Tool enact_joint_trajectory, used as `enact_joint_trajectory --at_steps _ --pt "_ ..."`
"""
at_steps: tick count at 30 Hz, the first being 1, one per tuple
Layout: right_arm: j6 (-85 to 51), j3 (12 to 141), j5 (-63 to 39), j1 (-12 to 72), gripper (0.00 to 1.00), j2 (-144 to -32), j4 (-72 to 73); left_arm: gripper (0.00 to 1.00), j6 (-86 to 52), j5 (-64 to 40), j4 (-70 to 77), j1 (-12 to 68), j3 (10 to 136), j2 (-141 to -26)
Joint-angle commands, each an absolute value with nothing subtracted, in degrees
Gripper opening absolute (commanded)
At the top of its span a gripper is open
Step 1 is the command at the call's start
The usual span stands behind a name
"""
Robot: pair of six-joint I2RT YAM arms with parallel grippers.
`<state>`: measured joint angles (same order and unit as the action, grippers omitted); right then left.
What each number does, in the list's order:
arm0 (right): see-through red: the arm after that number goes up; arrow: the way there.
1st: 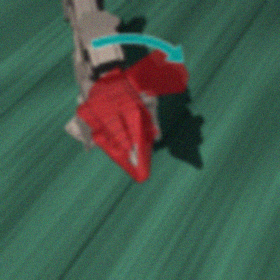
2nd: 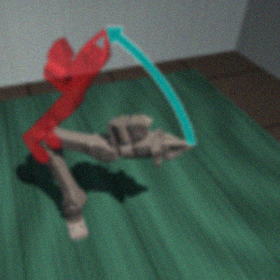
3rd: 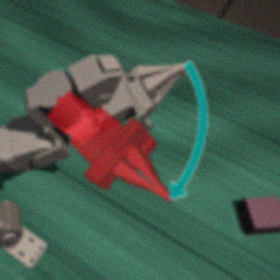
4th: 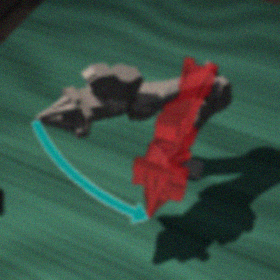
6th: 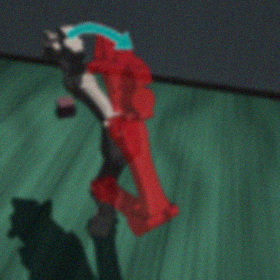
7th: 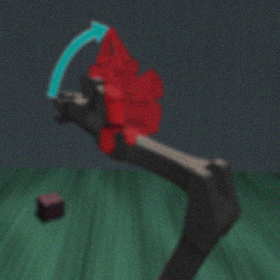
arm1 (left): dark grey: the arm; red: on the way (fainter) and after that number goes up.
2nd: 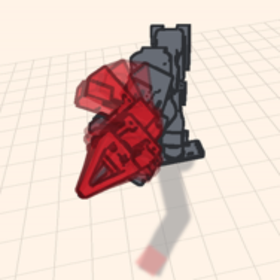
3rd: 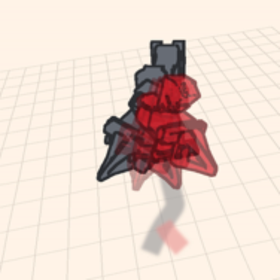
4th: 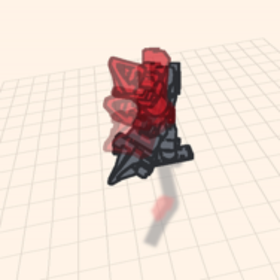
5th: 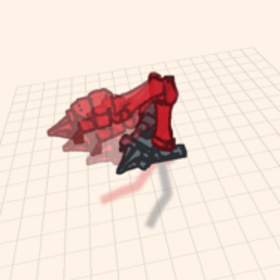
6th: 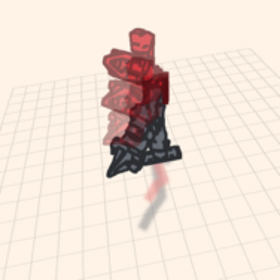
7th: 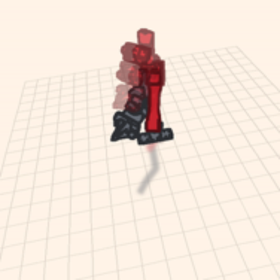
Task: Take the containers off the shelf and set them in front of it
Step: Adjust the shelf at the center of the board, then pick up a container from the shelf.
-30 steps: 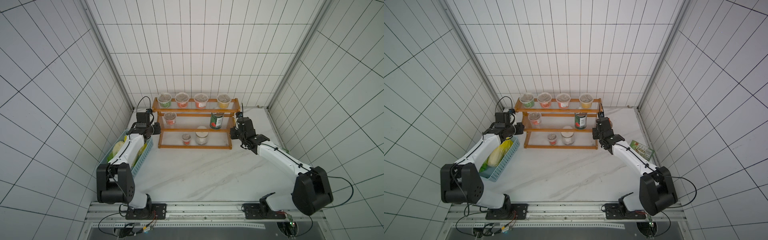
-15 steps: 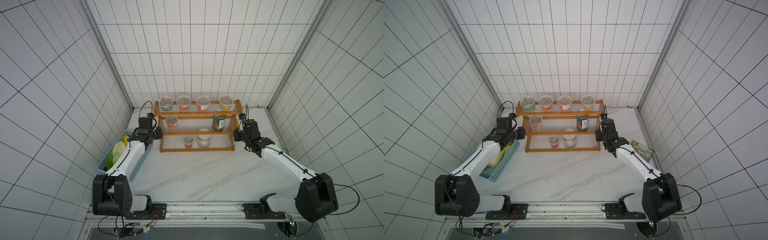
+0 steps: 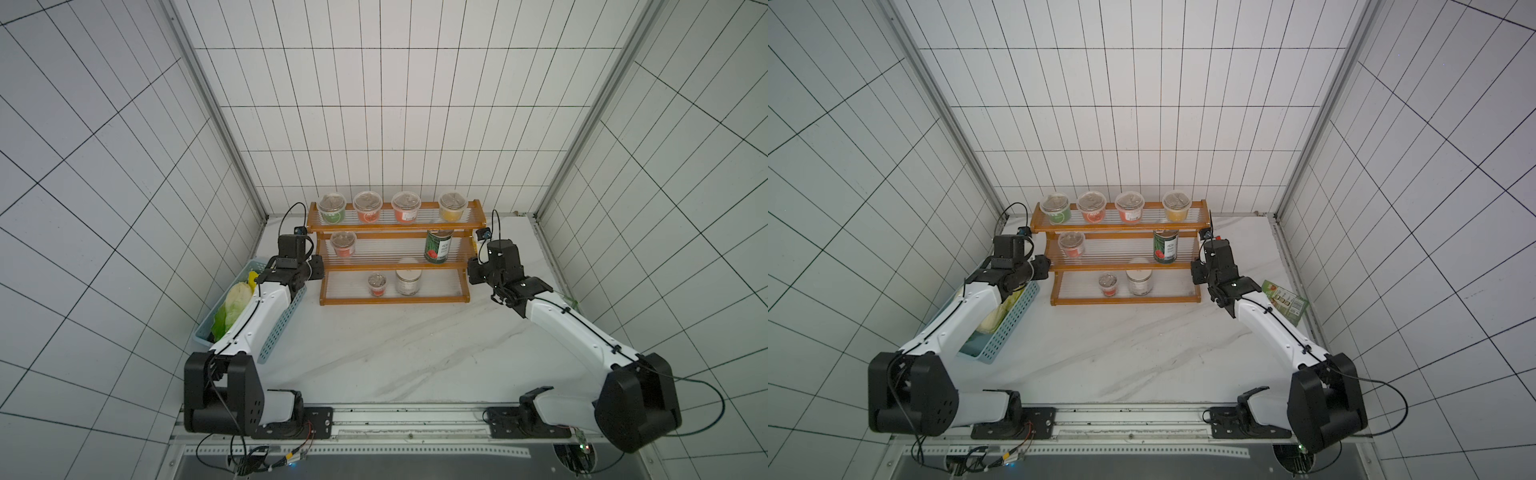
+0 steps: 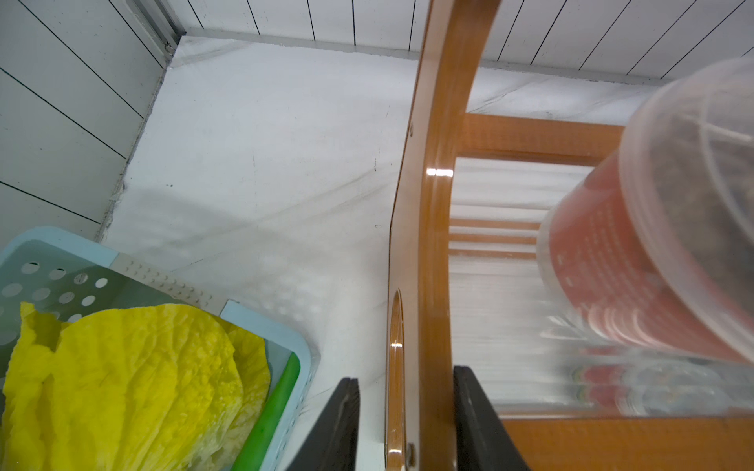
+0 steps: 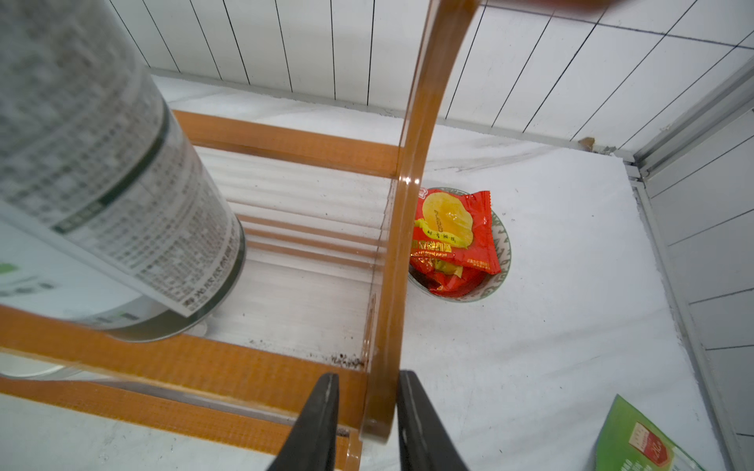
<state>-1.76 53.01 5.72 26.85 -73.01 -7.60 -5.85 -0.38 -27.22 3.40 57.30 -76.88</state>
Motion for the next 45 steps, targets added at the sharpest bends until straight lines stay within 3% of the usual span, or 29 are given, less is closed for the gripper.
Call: enact_joint_trajectory --at_steps 1,9,13,28,33,45 --pt "0.07 53.48 2.07 28.04 0.32 -70.04 -5.56 0.39 -0.37 -2.21 -32.25 5.63 57.15 -74.62" --pt "0.37 53.68 -0.49 26.91 0.43 -65.74 -10.41 0.49 -4.05 4.74 -36.29 4.93 57.89 -69.03" --pt "0.59 54.03 -3.03 26.4 0.49 -63.69 -13.38 0.64 -5.3 6.49 -37.83 4.48 59.1 -65.67" --pt "-0.24 55.77 -13.92 24.1 0.72 -56.54 -17.75 0.88 3.78 -10.01 -39.56 7.03 79.06 -64.53" --pt "0.08 58.2 -14.33 23.47 0.79 -56.58 -18.89 0.91 7.78 -12.53 -36.23 7.09 81.1 -68.89" --pt "0.79 59.55 -12.9 23.0 0.81 -56.69 -19.92 0.91 4.25 -12.38 -21.61 6.71 75.14 -73.11"
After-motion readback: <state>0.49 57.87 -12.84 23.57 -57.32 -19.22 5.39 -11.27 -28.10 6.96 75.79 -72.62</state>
